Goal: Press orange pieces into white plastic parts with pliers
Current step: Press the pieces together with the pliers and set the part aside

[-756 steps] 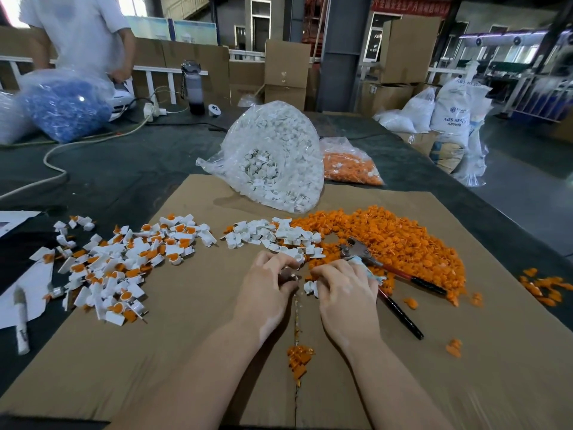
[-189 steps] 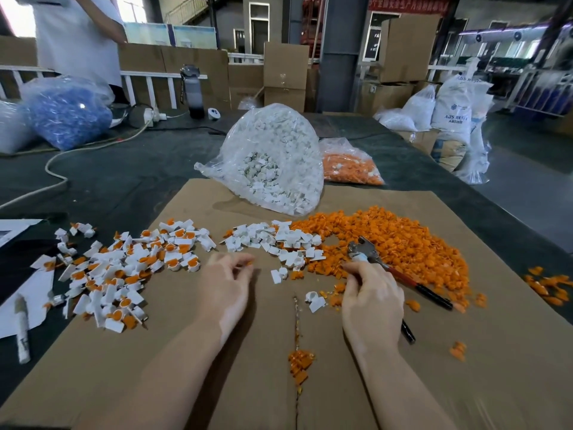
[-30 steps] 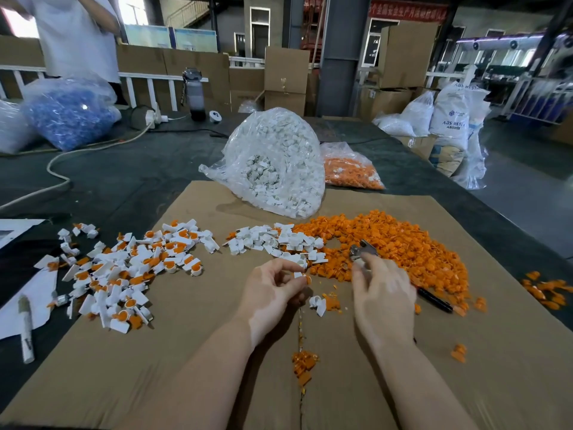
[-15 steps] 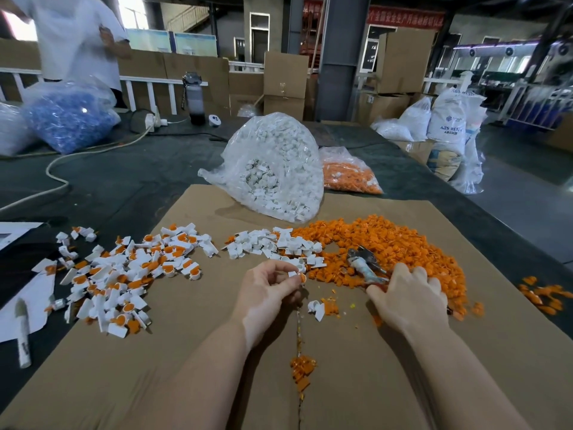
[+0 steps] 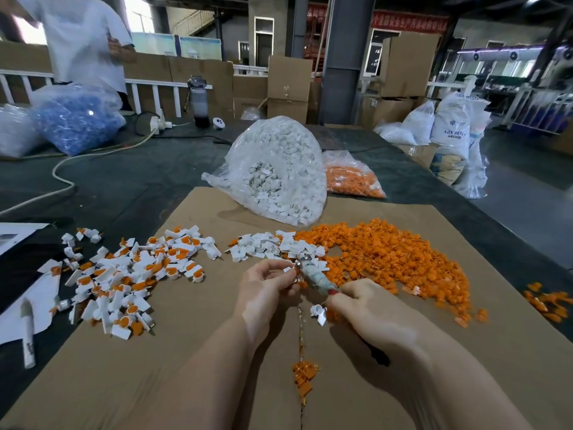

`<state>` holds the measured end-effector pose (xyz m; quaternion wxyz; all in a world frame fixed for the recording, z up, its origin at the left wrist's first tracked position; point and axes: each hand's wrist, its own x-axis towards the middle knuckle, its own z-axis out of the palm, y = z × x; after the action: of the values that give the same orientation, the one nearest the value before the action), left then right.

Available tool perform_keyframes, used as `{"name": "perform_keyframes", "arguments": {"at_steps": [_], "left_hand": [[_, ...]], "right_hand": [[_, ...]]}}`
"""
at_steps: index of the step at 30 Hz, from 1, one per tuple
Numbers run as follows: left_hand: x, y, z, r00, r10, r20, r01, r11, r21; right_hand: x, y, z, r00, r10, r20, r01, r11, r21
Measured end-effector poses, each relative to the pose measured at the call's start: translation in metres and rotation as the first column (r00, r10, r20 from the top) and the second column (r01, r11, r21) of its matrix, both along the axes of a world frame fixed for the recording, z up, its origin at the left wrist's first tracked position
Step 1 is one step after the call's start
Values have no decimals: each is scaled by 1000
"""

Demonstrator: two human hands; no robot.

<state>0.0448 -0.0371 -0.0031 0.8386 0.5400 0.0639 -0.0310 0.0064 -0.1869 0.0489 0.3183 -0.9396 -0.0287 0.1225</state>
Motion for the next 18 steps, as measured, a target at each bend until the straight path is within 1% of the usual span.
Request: {"name": "perform_keyframes", "arguments": {"at_steps": [6, 9, 10, 13, 14, 18], "left_hand": [[4, 0, -2, 999, 25, -21, -24, 999, 32], [5, 2, -3, 999, 26, -34, -25, 999, 42], [5, 2, -4, 999, 28, -33, -26, 998, 52], [5, 1, -3, 999, 37, -31, -35, 998, 54], [4, 1, -2, 999, 40, -35, -39, 998, 50], [3, 1, 0, 999, 35, -31, -33, 998, 60]], "right_hand": [[1, 0, 5, 992, 35, -118, -28, 998, 62], [1, 2, 5, 988, 52, -146, -36, 993, 112], [0, 3, 4, 989, 58, -135, -45, 994, 101], [-1, 7, 0, 997, 63, -47, -66, 997, -48], [-1, 8, -1, 998, 62, -26, -63, 996, -68], [-1, 12, -9, 999, 30, 16, -29, 997, -71]]}}
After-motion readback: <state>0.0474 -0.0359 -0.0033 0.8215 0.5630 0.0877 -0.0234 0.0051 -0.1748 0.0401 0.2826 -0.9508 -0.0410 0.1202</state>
